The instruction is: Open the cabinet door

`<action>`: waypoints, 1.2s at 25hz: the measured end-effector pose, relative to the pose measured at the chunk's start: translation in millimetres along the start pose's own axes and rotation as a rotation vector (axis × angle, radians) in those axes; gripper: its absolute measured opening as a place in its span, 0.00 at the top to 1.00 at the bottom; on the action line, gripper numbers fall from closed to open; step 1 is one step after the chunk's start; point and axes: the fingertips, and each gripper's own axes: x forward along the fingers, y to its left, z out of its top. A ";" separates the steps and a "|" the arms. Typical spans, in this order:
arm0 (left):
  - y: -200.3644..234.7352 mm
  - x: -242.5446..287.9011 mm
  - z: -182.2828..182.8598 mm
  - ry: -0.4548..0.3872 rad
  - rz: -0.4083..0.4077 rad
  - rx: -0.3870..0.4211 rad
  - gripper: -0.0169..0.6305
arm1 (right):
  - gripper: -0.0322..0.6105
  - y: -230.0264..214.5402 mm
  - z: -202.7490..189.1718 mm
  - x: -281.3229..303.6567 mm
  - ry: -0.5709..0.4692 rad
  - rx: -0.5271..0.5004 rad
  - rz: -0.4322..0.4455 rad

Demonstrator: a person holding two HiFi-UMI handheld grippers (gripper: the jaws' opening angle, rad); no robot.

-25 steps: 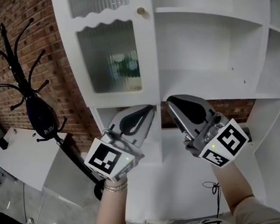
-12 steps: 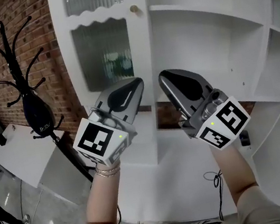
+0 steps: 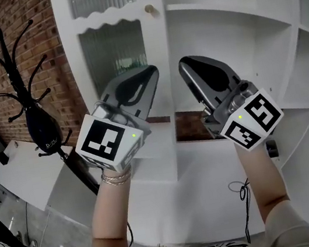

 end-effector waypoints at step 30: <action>94.3 90.3 20.0 0.190 0.076 0.297 0.77 | 0.90 -68.7 6.1 55.5 0.151 -0.083 -0.124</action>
